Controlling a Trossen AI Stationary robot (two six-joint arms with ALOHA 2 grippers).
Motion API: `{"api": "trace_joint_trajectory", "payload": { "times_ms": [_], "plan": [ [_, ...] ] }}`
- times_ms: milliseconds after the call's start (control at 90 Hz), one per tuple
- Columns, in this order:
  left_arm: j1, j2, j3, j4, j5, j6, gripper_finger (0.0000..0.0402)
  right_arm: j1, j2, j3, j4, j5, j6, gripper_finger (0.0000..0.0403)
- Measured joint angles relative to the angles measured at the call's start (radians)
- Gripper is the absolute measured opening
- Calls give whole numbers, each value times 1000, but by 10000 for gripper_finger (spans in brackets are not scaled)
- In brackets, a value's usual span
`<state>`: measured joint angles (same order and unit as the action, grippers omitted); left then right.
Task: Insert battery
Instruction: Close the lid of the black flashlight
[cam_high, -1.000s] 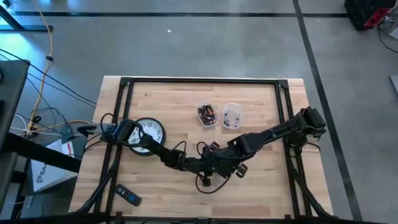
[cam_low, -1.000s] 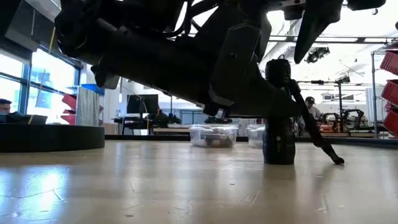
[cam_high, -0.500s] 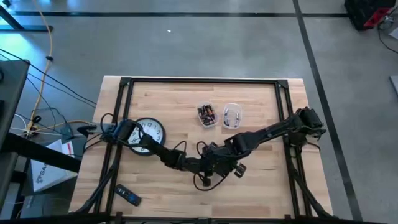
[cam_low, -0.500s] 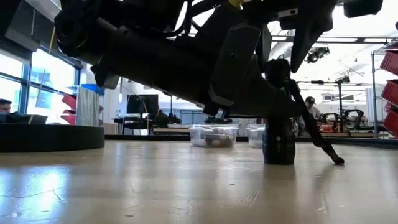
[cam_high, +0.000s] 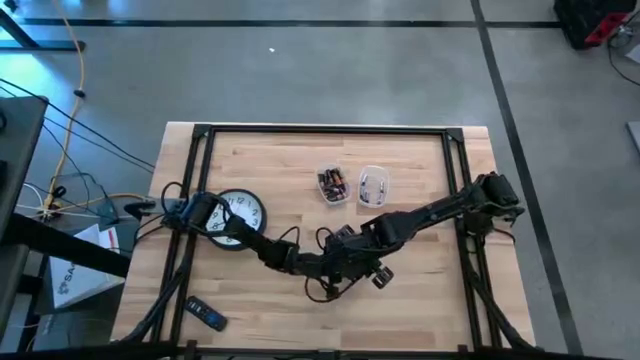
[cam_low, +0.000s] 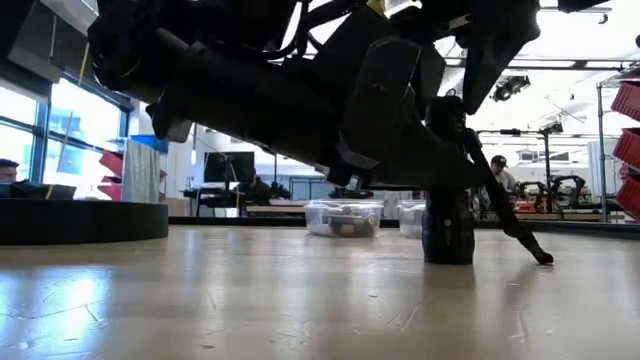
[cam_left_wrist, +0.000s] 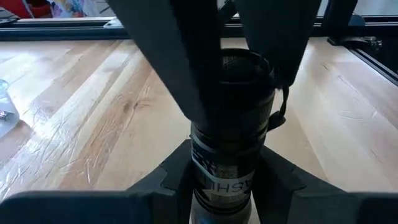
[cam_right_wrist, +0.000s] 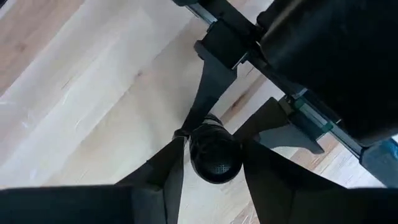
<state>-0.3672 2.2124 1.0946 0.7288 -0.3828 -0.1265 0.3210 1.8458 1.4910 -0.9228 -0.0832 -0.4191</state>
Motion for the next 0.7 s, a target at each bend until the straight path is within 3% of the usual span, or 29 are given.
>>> {"api": "trace_joint_trajectory", "payload": {
  "times_ms": [144,433,700],
  "plan": [
    [-1,0,0,0,0,0,98,0,0,0,0,1,4,120],
    [-1,0,0,0,-2,-3,99,0,-2,0,3,1,145,67],
    [-1,0,-1,0,-4,-5,99,0,-2,1,7,31,432,68]
  ]
}}
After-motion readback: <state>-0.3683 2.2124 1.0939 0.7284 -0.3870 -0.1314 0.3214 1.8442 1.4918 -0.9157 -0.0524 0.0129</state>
